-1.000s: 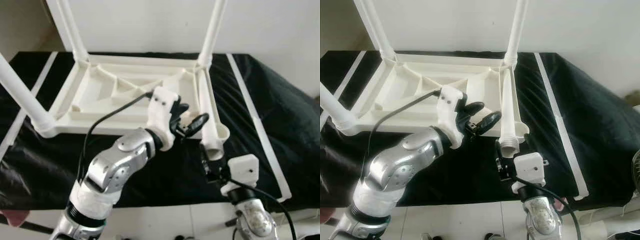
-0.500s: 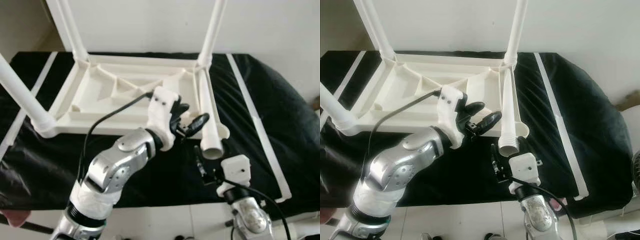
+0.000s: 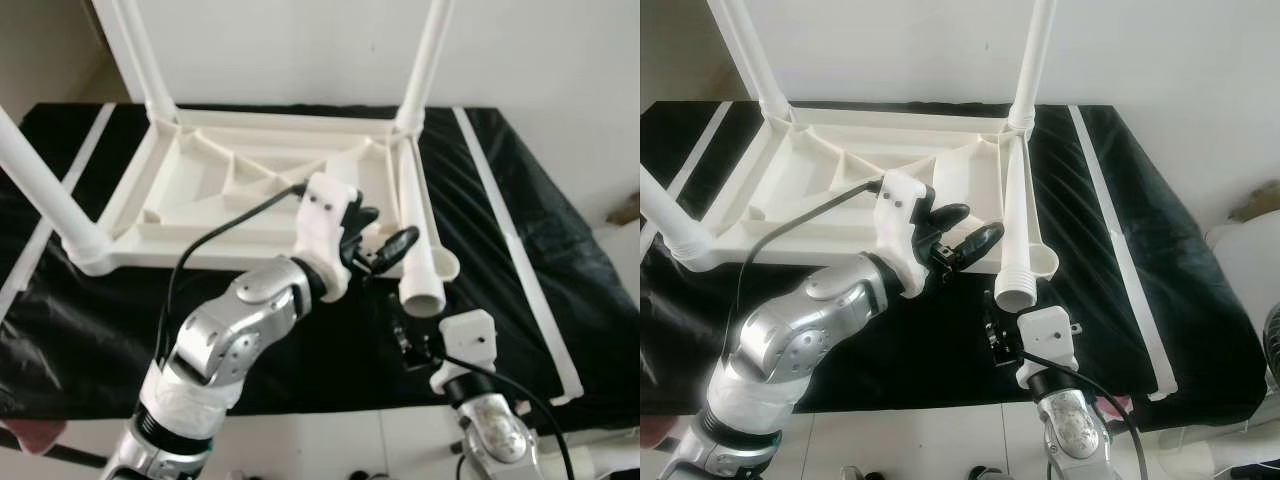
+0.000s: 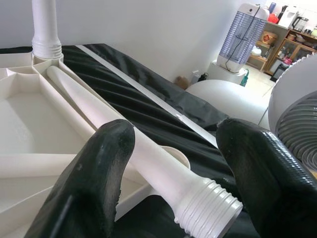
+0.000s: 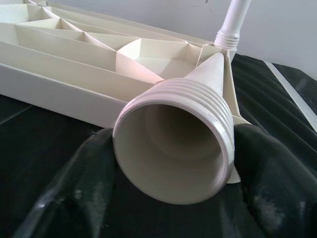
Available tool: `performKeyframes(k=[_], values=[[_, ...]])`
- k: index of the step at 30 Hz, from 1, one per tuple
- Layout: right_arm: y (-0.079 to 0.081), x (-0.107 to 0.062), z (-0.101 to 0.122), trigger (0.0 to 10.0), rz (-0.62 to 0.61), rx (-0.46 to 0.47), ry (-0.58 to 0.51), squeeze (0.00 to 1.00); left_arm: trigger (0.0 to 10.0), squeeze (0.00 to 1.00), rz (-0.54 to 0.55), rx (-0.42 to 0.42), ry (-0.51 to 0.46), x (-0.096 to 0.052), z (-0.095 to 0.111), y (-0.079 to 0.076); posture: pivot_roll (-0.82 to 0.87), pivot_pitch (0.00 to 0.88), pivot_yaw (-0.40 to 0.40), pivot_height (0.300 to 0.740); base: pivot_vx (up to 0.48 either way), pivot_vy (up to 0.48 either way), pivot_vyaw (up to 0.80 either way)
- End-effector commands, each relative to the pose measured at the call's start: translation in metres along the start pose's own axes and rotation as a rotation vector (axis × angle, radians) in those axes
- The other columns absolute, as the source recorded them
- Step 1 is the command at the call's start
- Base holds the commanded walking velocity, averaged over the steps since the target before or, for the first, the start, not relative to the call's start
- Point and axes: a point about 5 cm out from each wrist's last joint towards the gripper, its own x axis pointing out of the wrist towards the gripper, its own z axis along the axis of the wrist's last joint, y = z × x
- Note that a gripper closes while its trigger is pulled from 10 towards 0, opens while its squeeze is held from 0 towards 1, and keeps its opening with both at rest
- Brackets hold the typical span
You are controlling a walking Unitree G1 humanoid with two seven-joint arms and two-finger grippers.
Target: Building children table
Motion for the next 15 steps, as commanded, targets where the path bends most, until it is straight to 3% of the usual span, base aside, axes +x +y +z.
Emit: performKeyframes(k=[1, 2, 3, 5, 6, 9, 15], values=[[-0.0012, 0.0003, -0.0013, 3.3, -0.017, -0.005, 0.000, 0.00, 10.0, 0.00, -0.107, -0.004, -0.011, -0.0007, 0.0019, -0.0098, -0.13, 0.170, 0.009, 0.740, 0.000, 0.000, 0.00], [-0.0015, 0.0006, -0.0011, 3.3, -0.021, -0.006, 0.000, 0.00, 10.0, 0.00, -0.108, -0.004, -0.011, -0.0006, 0.0020, -0.0099, -0.13, 0.170, 0.009, 0.740, 0.000, 0.000, 0.00], [-0.0021, 0.0012, -0.0011, 0.9, -0.025, -0.028, 0.001, 0.00, 10.0, 0.00, -0.108, -0.004, -0.011, -0.0005, 0.0019, -0.0099, -0.13, 0.170, 0.010, 0.740, 0.000, 0.000, 0.00], [-0.0026, 0.0015, -0.0015, 0.9, -0.032, -0.039, 0.002, 0.00, 10.0, 0.00, -0.108, -0.004, -0.010, -0.0005, 0.0019, -0.0099, -0.13, 0.170, 0.010, 0.740, 0.000, 0.000, 0.00], [-0.0043, 0.0018, -0.0023, 0.0, -0.048, -0.048, 0.008, 0.00, 10.0, 0.00, -0.107, -0.004, -0.011, -0.0004, 0.0020, -0.0099, -0.13, 0.171, 0.009, 0.740, 0.000, 0.000, 0.00], [-0.0065, 0.0023, -0.0044, 0.0, -0.075, -0.039, 0.017, 0.00, 10.0, 0.00, -0.107, -0.007, -0.012, -0.0004, 0.0022, -0.0097, -0.13, 0.171, 0.010, 0.740, 0.000, 0.000, 0.00], [-0.0067, 0.0066, 0.0051, 0.0, -0.103, 0.120, -0.022, 0.00, 10.0, 0.00, -0.107, -0.007, -0.013, -0.0004, 0.0025, -0.0095, -0.13, 0.171, 0.012, 0.740, 0.000, 0.000, 0.00]])
